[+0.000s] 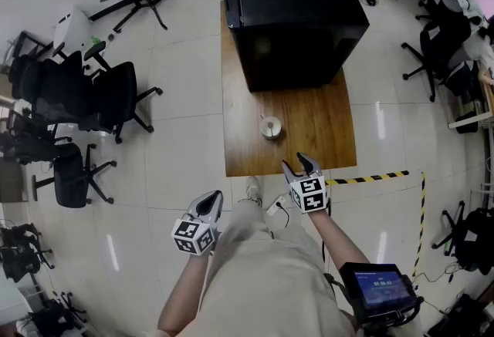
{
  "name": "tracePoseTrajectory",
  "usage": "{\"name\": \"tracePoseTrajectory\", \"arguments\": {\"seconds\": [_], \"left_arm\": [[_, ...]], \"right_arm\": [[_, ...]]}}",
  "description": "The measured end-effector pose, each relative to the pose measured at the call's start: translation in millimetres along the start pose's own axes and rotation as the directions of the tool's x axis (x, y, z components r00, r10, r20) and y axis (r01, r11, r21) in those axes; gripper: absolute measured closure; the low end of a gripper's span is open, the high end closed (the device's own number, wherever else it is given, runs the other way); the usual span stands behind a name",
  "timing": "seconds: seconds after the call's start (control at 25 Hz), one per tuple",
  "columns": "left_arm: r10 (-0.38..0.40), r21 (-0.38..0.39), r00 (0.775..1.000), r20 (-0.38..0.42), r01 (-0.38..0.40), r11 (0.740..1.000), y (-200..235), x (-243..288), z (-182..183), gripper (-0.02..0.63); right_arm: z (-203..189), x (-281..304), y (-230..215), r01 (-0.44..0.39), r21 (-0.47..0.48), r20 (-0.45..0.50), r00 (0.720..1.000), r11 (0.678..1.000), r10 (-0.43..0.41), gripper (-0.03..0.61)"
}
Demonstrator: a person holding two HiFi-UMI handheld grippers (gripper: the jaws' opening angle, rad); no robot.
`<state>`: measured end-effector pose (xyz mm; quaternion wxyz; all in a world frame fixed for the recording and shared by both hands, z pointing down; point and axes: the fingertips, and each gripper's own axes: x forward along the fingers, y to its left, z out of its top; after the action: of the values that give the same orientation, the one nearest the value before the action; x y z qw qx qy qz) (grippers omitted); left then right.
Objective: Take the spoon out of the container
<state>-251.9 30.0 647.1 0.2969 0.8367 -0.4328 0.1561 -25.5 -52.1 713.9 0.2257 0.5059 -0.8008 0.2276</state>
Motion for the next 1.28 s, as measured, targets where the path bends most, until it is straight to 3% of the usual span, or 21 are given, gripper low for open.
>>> {"name": "tracePoseTrajectory", "arguments": {"seconds": [0.08, 0.16, 0.28, 0.4, 0.56, 0.68, 0.88, 1.08, 1.28], "left_arm": [[0.027, -0.012, 1.0, 0.002, -0.027, 1.0, -29.9, -25.3, -21.6, 0.61], [0.044, -0.022, 0.999, 0.0, -0.044, 0.999, -63.7, -53.5, -48.9, 0.611], [0.064, -0.04, 0.998, -0.012, -0.065, 0.997, -109.6, -86.6, -98.4, 0.611], [0.069, -0.077, 0.998, -0.009, -0.07, 0.995, -148.8, -95.6, -122.2, 0.609], [0.061, -0.038, 0.998, 0.007, -0.061, 0.997, -195.7, -115.8, -151.7, 0.609], [0.057, -0.063, 0.998, 0.029, -0.055, 0.996, -209.4, -119.3, -160.3, 0.609], [0.05, 0.018, 0.997, 0.057, -0.052, 0.999, -232.3, -127.0, -159.6, 0.609], [0.058, -0.026, 0.996, 0.065, -0.056, 0.998, -236.5, -137.3, -166.4, 0.609], [0.055, -0.022, 0.997, 0.048, -0.054, 0.998, -229.9, -144.0, -163.8, 0.609]], "right_arm": [[-9.8, -73.7, 8.1, 0.006, 0.03, 0.154, 0.988, 1.0, -0.011, 0.414], [-31.1, -143.1, 19.3, 0.001, 0.057, 0.248, 0.969, 0.998, -0.015, 0.422], [-79.6, -218.4, 21.0, 0.021, 0.066, 0.307, 0.951, 0.998, -0.041, 0.44], [-107.2, -262.4, -5.6, 0.072, 0.075, 0.347, 0.933, 0.995, -0.093, 0.459], [-128.8, -320.6, -10.4, 0.076, 0.055, 0.377, 0.922, 0.996, -0.091, 0.459], [-133.3, -345.6, -18.7, 0.099, 0.059, 0.394, 0.912, 0.993, -0.114, 0.459], [-144.9, -370.1, -16.6, 0.077, 0.058, 0.408, 0.908, 0.995, -0.094, 0.459], [-156.0, -375.2, -9.0, 0.052, 0.059, 0.386, 0.92, 0.997, -0.07, 0.459], [-146.5, -358.3, 10.7, 0.015, 0.04, 0.375, 0.927, 0.999, -0.029, 0.459]]}}
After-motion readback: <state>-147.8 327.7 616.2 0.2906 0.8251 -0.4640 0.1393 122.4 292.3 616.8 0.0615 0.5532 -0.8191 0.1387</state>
